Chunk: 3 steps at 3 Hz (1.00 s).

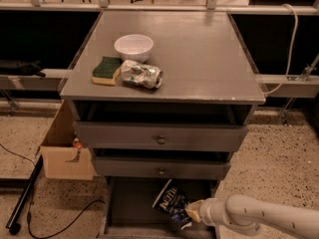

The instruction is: Pick blue chip bag from bottom drawer and place on counter

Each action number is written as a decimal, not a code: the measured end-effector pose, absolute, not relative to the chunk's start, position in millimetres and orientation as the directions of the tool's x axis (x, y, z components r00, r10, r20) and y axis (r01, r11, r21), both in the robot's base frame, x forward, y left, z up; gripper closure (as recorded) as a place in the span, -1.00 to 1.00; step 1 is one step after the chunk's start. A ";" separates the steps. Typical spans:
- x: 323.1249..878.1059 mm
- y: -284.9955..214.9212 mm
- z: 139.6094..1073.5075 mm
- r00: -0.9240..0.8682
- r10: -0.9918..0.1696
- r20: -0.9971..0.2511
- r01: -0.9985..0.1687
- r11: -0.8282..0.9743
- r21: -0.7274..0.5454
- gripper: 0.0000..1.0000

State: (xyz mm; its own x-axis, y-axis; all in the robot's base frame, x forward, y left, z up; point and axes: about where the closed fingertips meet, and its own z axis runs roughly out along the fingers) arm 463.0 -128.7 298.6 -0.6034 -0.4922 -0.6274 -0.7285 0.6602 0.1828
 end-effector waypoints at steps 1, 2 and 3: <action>452.7 -143.4 318.0 -0.590 -0.497 -0.637 -0.725 0.673 0.147 1.00; 443.0 -156.4 351.1 -0.567 -0.527 -0.633 -0.722 0.688 0.075 1.00; 438.4 -175.9 393.4 -0.555 -0.554 -0.620 -0.715 0.699 0.016 1.00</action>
Offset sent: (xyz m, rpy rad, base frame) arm -0.0335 -0.0496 0.1050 -0.1718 -0.1455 -0.0344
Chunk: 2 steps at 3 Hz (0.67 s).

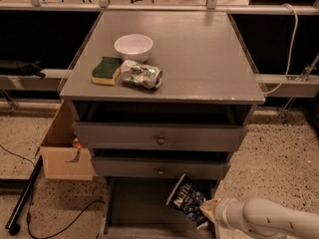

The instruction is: Pick blue chip bag from bottom drawer and place on counter

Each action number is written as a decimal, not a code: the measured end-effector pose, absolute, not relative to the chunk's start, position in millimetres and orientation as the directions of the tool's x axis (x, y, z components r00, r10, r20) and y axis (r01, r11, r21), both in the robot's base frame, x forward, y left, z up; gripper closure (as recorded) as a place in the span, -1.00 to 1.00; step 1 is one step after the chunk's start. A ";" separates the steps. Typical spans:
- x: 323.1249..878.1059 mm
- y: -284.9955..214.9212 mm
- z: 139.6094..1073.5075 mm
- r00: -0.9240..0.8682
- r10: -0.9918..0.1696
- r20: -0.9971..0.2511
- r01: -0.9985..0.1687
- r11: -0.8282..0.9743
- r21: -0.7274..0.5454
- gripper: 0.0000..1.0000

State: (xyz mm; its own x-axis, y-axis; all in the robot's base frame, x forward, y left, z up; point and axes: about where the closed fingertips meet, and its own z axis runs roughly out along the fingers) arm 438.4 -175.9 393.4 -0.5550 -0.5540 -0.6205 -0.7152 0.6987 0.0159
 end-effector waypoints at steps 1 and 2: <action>436.3 -202.1 442.7 -0.551 -0.563 -0.616 -0.691 0.722 -0.042 1.00; 424.4 -231.8 494.2 -0.537 -0.554 -0.636 -0.657 0.748 -0.097 1.00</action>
Offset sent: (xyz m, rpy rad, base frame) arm -0.0278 -0.0881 0.1603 -0.0768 -0.1646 -0.1236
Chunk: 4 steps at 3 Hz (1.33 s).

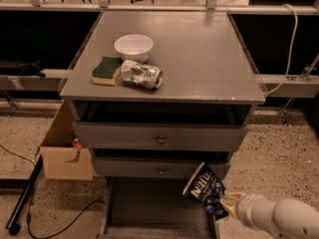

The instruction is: Pick blue chip bag from bottom drawer and place on counter

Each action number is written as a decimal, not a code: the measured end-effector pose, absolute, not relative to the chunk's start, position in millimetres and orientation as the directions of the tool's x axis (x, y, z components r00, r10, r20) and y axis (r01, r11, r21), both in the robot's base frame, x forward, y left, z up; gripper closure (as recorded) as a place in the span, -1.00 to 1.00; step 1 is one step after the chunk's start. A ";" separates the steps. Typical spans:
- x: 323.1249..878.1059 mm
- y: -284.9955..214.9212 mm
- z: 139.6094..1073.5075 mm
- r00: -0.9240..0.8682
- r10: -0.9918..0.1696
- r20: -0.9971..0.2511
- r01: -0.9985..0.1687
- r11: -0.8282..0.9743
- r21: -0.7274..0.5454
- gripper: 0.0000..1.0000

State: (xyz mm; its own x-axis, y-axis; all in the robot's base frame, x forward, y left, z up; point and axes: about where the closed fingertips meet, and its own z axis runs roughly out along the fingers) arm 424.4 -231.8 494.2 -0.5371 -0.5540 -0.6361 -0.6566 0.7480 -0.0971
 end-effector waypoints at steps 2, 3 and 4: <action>424.4 -226.2 494.6 -0.522 -0.564 -0.640 -0.671 0.734 -0.100 1.00; 425.3 -214.5 531.8 -0.427 -0.586 -0.688 -0.711 0.688 -0.144 1.00; 434.0 -194.5 604.4 -0.209 -0.603 -0.770 -0.778 0.580 -0.242 1.00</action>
Offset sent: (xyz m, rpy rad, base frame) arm -0.0010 0.0079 0.0029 0.0004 -0.0160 0.0366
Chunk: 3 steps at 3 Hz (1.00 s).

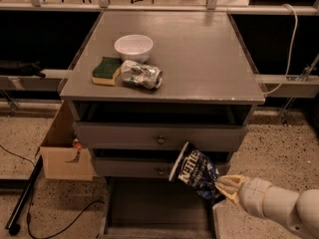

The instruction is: Pick blue chip bag from bottom drawer and place on counter

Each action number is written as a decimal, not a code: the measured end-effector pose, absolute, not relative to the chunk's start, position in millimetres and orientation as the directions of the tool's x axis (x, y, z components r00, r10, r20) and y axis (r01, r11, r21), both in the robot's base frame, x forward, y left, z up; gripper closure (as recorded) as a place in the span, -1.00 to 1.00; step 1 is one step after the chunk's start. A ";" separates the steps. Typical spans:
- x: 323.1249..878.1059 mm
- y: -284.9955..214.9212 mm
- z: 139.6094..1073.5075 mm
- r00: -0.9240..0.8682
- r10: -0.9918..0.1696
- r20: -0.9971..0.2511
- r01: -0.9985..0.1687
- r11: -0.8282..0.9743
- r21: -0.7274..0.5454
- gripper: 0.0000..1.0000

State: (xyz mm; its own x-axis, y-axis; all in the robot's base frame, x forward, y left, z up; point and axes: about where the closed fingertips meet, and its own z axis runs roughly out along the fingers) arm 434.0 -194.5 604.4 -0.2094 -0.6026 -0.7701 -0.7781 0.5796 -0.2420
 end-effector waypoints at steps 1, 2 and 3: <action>421.6 -179.0 685.3 0.009 -0.590 -0.807 -0.794 0.487 -0.365 1.00; 408.4 -181.9 732.9 0.128 -0.562 -0.817 -0.778 0.454 -0.434 1.00; 409.4 -181.1 734.2 0.132 -0.563 -0.816 -0.778 0.452 -0.437 1.00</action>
Offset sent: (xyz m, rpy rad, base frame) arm -0.0399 -0.0011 0.1896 0.1035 -0.4246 0.2295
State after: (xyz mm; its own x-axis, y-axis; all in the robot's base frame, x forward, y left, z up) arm 409.4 -181.1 734.2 0.1316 -0.5631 -0.8158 -0.7779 0.4515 -0.4371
